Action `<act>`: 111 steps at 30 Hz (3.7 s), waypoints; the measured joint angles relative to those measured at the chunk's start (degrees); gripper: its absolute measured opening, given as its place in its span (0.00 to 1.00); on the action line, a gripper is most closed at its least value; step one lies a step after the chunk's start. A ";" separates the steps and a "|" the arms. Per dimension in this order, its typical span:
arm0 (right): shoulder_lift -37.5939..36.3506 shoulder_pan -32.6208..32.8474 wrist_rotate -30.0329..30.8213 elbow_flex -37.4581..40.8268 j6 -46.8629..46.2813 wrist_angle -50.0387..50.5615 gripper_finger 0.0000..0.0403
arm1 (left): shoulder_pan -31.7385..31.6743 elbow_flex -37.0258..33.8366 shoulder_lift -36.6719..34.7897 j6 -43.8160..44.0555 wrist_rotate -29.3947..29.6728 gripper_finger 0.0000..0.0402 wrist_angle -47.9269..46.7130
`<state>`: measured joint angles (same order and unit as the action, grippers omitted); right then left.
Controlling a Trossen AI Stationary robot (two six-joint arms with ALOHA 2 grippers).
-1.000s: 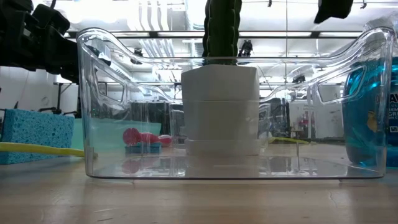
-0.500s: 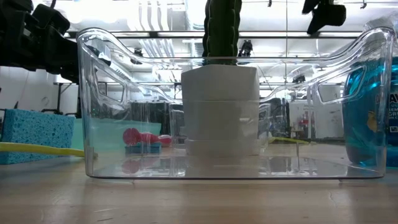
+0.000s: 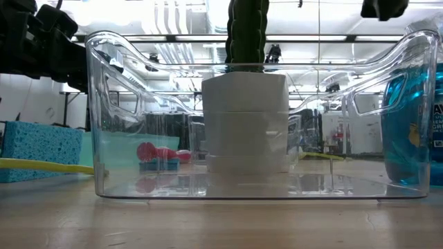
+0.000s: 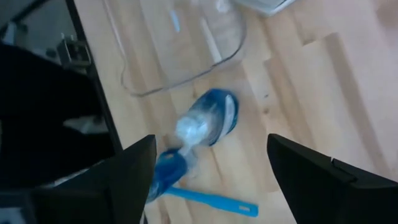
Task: Pick & Place Kitchen Sink Supplies
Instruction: Put the blue dishwashing liquid bottle into the bottom transparent bin
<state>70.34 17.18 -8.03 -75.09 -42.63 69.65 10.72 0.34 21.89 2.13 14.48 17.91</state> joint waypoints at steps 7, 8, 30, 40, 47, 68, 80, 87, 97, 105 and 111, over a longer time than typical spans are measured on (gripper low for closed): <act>5.44 5.68 0.54 -0.24 -2.79 -0.67 0.78 | 0.01 0.02 0.01 0.01 0.00 0.54 0.00; 6.15 6.18 0.70 -0.24 -3.15 -1.26 0.78 | 0.01 0.01 0.02 0.01 0.00 0.54 0.00; 16.57 10.09 4.28 -0.15 -0.91 -2.65 0.69 | 0.01 0.00 0.00 0.02 0.00 0.54 -0.02; 16.73 10.35 5.22 -0.15 -0.66 -2.58 0.54 | 0.01 0.00 0.02 0.01 0.00 0.54 -0.02; 16.73 10.35 5.25 -0.15 -0.64 -2.60 0.39 | 0.01 0.00 0.01 0.02 0.00 0.54 -0.02; 15.07 10.30 5.53 -3.12 -0.70 2.84 0.26 | 0.01 0.01 0.01 0.02 0.00 0.54 -0.02; 13.60 9.57 5.33 -8.51 1.08 7.05 0.13 | 0.01 0.00 0.00 0.02 0.00 0.54 -0.33; 12.22 9.50 5.44 -10.65 2.25 8.50 0.05 | 0.00 0.01 0.01 0.02 0.00 0.54 -0.52; 10.34 9.43 5.04 -13.90 2.36 9.75 0.02 | 0.00 0.00 0.00 0.00 0.00 0.54 -0.96; 10.38 9.43 8.04 -20.40 3.18 11.24 0.02 | 0.00 0.00 0.01 0.02 0.00 0.54 -0.95; 10.20 9.45 6.27 -21.11 2.87 11.17 0.03 | 0.01 0.00 0.00 0.02 0.00 0.54 -0.96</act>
<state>80.54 26.63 -1.76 -96.20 -39.76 80.82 10.74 0.34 21.89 2.15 14.48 16.95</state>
